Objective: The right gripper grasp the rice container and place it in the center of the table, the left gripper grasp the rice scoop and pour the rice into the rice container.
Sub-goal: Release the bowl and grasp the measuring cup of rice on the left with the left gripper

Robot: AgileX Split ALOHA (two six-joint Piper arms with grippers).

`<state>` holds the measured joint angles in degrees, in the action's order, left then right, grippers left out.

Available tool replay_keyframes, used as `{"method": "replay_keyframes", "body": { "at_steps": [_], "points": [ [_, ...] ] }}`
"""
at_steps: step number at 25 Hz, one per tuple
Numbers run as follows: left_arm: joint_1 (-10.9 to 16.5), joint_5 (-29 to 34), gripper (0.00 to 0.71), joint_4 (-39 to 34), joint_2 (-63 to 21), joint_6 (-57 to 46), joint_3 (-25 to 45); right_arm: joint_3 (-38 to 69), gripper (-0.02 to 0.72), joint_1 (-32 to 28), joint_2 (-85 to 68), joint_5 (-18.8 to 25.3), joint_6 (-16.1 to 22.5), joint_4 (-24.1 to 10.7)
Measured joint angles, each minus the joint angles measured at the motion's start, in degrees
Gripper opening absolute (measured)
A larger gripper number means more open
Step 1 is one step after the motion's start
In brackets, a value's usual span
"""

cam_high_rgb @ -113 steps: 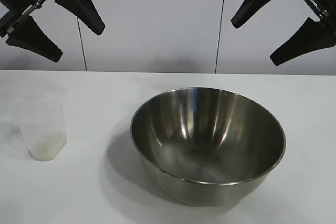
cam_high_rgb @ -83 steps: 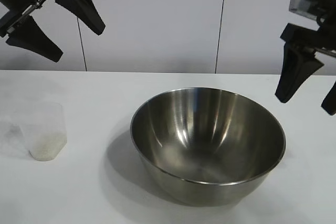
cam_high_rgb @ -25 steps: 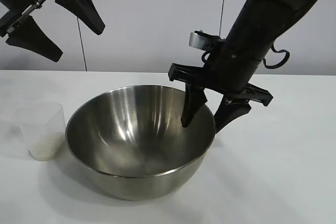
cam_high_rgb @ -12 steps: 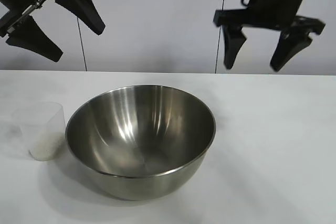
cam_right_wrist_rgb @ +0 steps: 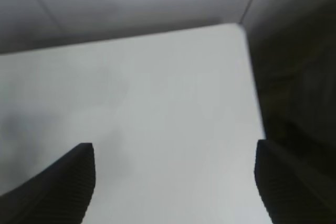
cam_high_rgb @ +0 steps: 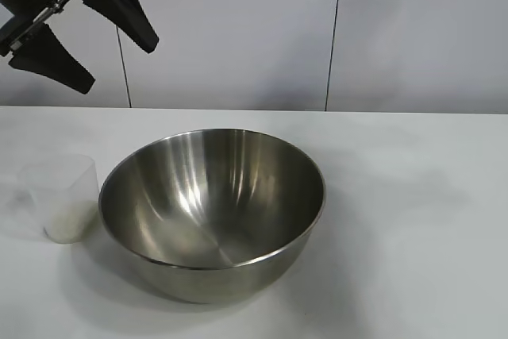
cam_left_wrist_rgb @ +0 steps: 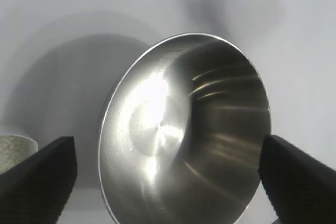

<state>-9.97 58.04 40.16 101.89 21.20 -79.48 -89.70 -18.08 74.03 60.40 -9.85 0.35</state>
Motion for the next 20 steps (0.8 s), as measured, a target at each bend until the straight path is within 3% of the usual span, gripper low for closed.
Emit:
{"method": "replay_keyframes", "body": {
  "at_steps": [2,5,8,11,16,20],
  "points": [
    [0.0,0.0,0.675,0.0,0.0,0.0,0.0,1.0,0.567,-1.3,-8.2,0.4,-2.4,1.1],
    [0.0,0.0,0.675,0.0,0.0,0.0,0.0,3.8,0.567,-0.9,-20.3,0.6,-5.5,5.8],
    [0.0,0.0,0.675,0.0,0.0,0.0,0.0,8.7,0.567,1.1,-32.8,0.7,-8.7,10.7],
    [0.0,0.0,0.675,0.0,0.0,0.0,0.0,17.0,0.566,3.6,-45.5,-0.1,-9.9,13.6],
    [0.0,0.0,0.675,0.0,0.0,0.0,0.0,34.1,0.554,4.8,-64.7,0.0,-9.6,13.6],
    [0.0,0.0,0.675,0.0,0.0,0.0,0.0,43.8,0.547,4.8,-74.0,0.1,-6.7,10.6]
  ]
}}
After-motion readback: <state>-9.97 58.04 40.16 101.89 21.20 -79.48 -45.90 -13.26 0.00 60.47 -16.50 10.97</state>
